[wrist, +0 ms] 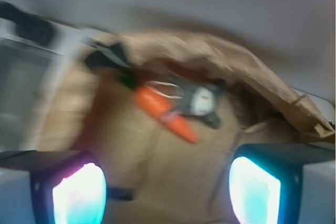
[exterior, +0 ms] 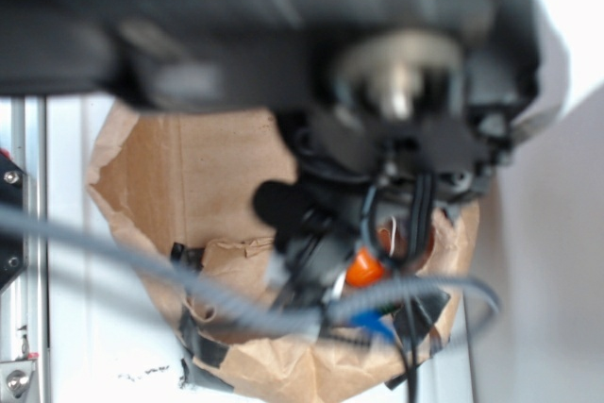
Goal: Grab the carrot.
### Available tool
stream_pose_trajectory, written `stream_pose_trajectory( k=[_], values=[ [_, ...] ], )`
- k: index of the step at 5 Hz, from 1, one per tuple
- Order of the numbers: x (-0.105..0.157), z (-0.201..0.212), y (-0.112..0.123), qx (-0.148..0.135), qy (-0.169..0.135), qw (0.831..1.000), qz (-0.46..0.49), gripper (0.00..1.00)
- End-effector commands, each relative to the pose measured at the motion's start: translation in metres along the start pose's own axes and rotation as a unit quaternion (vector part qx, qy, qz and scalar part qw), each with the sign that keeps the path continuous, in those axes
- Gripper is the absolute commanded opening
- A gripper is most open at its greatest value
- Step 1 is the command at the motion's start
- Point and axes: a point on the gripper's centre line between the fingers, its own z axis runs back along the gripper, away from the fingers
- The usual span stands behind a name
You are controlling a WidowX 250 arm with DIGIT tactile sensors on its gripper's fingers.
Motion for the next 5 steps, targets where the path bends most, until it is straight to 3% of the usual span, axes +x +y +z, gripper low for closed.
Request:
stream_pose_trajectory(
  k=[1, 2, 3, 4, 5],
  values=[
    [-0.004, -0.064, -0.014, 0.018, 0.012, 0.998, -0.067, 1.00],
    [0.006, -0.096, -0.033, 0.033, 0.016, 0.992, -0.122, 1.00],
    [0.012, -0.102, -0.052, 0.015, 0.009, 0.986, -0.167, 1.00],
    [0.017, -0.090, -0.060, -0.016, -0.009, 0.982, -0.188, 1.00],
    [0.026, -0.077, -0.048, -0.018, -0.033, 0.984, -0.173, 1.00]
  ],
)
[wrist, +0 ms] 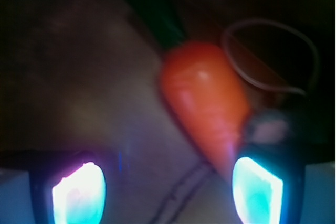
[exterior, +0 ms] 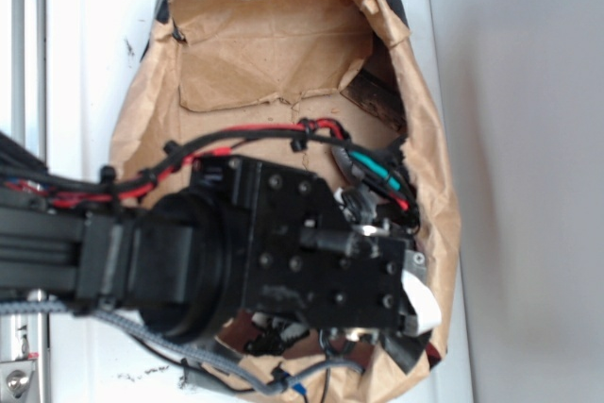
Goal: Grab the carrot.
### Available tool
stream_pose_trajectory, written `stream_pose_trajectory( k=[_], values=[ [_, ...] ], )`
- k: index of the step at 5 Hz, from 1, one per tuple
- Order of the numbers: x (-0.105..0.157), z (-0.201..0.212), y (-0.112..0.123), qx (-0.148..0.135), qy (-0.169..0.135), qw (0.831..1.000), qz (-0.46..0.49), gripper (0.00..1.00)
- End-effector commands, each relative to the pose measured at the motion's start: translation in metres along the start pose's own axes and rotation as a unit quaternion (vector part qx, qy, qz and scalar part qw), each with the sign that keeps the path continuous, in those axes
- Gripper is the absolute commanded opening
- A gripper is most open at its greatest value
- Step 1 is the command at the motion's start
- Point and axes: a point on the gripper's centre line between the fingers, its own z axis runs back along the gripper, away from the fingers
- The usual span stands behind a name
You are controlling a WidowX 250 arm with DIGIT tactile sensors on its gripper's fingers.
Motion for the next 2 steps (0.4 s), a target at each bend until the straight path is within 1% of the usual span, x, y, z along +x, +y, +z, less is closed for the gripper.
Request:
stream_pose_trajectory(
  k=[1, 2],
  values=[
    [0.023, 0.037, 0.028, 0.022, -0.061, 0.998, 0.019, 1.00],
    [0.024, 0.035, 0.042, 0.035, -0.062, 0.997, 0.013, 1.00]
  ],
)
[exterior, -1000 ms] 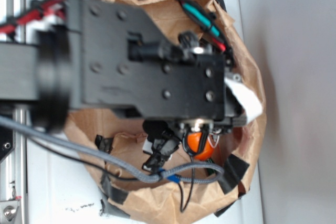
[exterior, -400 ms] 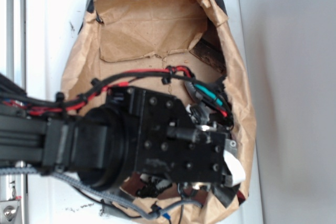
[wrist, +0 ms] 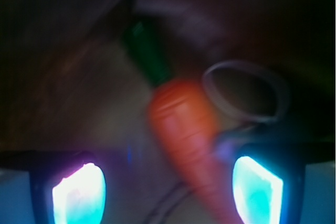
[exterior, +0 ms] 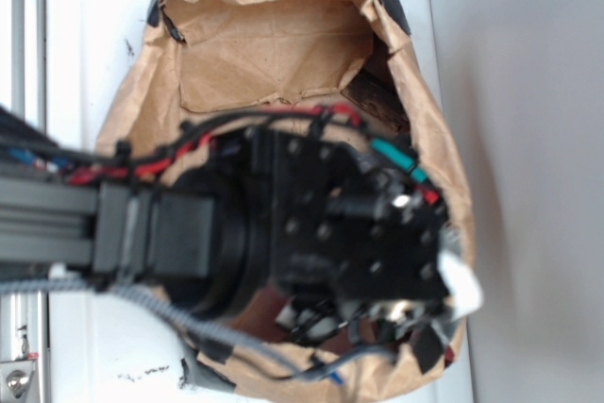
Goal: Grab the carrot.
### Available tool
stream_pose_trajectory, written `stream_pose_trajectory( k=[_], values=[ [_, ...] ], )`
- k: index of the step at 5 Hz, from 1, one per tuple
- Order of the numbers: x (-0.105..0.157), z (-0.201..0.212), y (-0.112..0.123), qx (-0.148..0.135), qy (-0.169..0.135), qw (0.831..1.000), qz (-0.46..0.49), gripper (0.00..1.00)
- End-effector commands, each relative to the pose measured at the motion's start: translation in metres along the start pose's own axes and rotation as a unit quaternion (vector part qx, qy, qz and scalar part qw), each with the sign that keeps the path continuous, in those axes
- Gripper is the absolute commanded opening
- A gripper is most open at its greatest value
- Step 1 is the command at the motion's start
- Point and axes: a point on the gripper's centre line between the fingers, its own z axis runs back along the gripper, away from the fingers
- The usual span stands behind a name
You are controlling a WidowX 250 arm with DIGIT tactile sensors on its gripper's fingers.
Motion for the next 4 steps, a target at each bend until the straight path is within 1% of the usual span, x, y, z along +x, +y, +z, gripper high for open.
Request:
stream_pose_trajectory(
  k=[1, 2, 3, 4],
  values=[
    [0.010, -0.005, 0.018, 0.017, -0.012, 1.000, -0.023, 1.00],
    [0.006, -0.022, 0.003, -0.025, 0.007, 0.999, -0.036, 1.00],
    [0.000, -0.047, -0.015, -0.027, 0.028, 0.998, -0.045, 1.00],
    [0.000, -0.063, -0.030, -0.020, 0.035, 0.999, -0.033, 0.20]
  ],
)
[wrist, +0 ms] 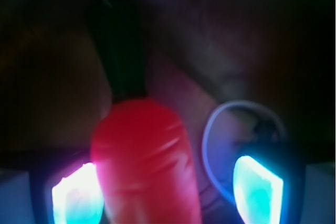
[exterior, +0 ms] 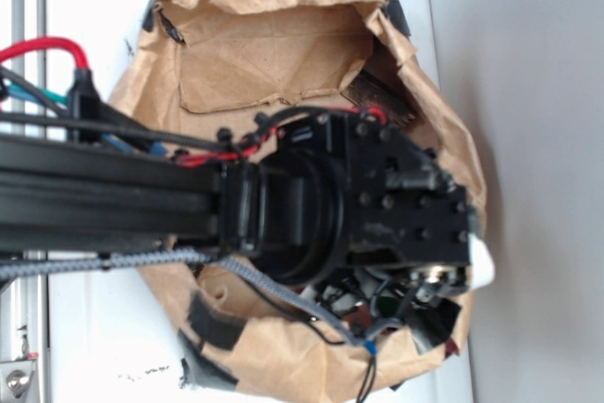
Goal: Grab the carrot.
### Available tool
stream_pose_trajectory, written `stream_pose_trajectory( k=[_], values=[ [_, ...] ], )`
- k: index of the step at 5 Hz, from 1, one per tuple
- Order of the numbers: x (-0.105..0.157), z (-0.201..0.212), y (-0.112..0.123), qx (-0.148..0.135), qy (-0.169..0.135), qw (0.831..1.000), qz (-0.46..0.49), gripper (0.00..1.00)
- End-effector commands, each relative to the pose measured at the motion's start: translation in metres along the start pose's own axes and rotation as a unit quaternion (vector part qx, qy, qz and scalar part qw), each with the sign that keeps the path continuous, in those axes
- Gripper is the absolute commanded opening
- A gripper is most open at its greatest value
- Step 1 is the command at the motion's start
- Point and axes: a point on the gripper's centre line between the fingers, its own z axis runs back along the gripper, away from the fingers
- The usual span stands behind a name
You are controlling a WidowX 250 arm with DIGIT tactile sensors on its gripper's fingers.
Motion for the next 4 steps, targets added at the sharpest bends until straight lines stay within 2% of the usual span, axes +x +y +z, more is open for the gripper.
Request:
stream_pose_trajectory(
  k=[1, 2, 3, 4],
  values=[
    [-0.006, -0.019, -0.053, 0.020, -0.003, 0.999, 0.030, 0.00],
    [-0.016, 0.003, -0.067, 0.030, -0.034, 0.998, 0.045, 0.00],
    [-0.025, 0.055, -0.060, -0.006, -0.084, 0.995, 0.057, 0.00],
    [-0.027, 0.102, -0.033, -0.033, -0.114, 0.990, 0.080, 0.00]
  ],
)
